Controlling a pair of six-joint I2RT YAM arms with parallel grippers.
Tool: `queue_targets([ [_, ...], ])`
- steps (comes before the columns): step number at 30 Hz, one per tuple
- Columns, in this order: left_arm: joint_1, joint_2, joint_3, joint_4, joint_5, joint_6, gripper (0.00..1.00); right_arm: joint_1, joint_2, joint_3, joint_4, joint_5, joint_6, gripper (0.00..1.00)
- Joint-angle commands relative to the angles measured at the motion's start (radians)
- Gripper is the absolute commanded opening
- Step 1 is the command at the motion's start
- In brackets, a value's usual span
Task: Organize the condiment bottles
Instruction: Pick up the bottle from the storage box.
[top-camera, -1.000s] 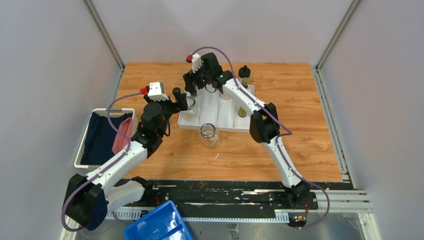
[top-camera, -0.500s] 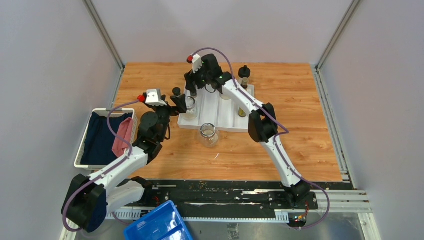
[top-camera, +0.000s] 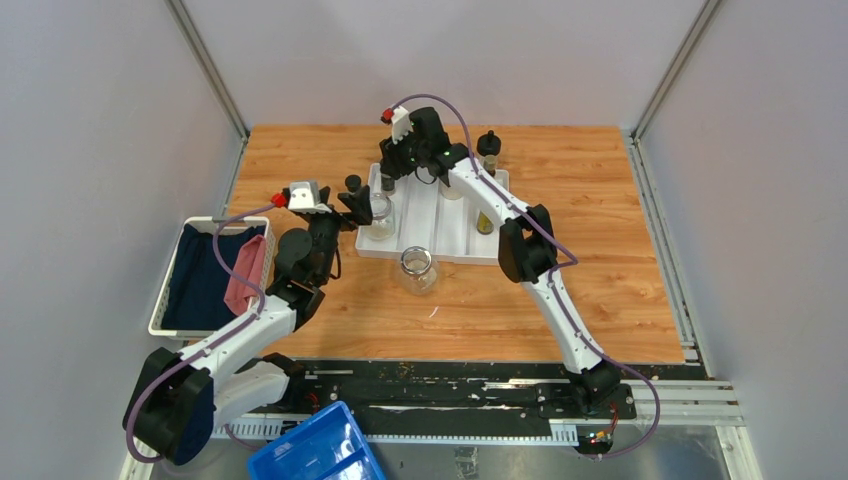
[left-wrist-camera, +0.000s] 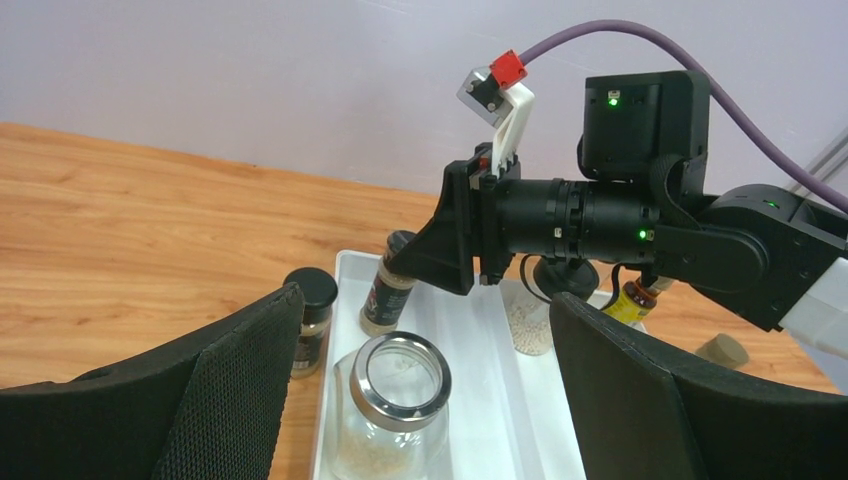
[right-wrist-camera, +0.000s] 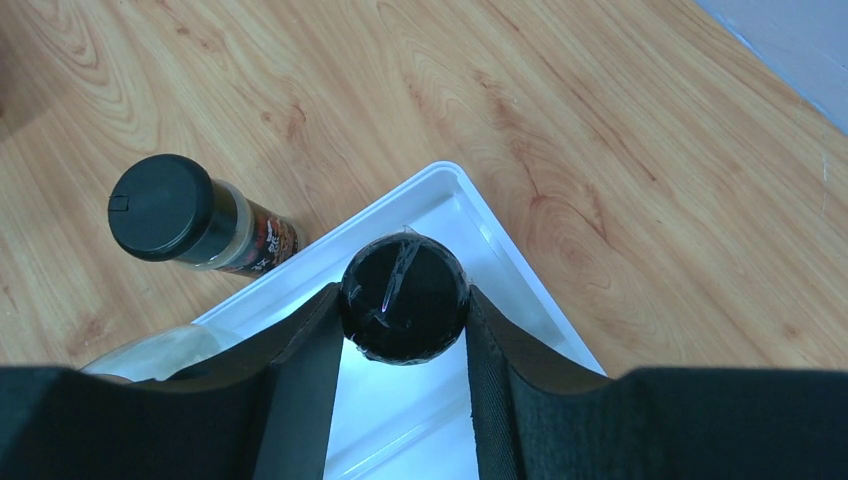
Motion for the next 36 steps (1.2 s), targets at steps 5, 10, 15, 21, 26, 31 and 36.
queue_targets([
  [5, -0.007, -0.005, -0.022, 0.061, -0.013, 0.013, 0.95, -0.012, 0.027, 0.043, 0.013, -0.007, 0.004, 0.34],
  [10, -0.007, -0.007, -0.023, 0.061, -0.015, 0.011, 0.95, -0.011, 0.015, 0.037, 0.009, -0.005, 0.0, 0.15],
  [15, -0.007, -0.01, -0.028, 0.061, -0.016, 0.007, 0.95, -0.01, -0.002, 0.029, 0.007, -0.002, -0.004, 0.04],
  [21, -0.007, -0.015, -0.031, 0.061, -0.021, 0.006, 0.95, -0.009, -0.024, 0.016, 0.007, 0.008, -0.008, 0.0],
  [26, -0.007, -0.019, -0.034, 0.061, -0.024, 0.003, 0.95, -0.008, -0.047, 0.003, 0.007, 0.008, -0.015, 0.0],
  [31, -0.007, -0.023, -0.036, 0.059, -0.038, 0.0, 0.96, -0.002, -0.08, -0.009, 0.007, 0.016, -0.03, 0.0],
  [36, -0.007, -0.032, -0.034, 0.054, -0.045, -0.002, 0.96, 0.006, -0.116, -0.019, 0.006, 0.029, -0.05, 0.0],
])
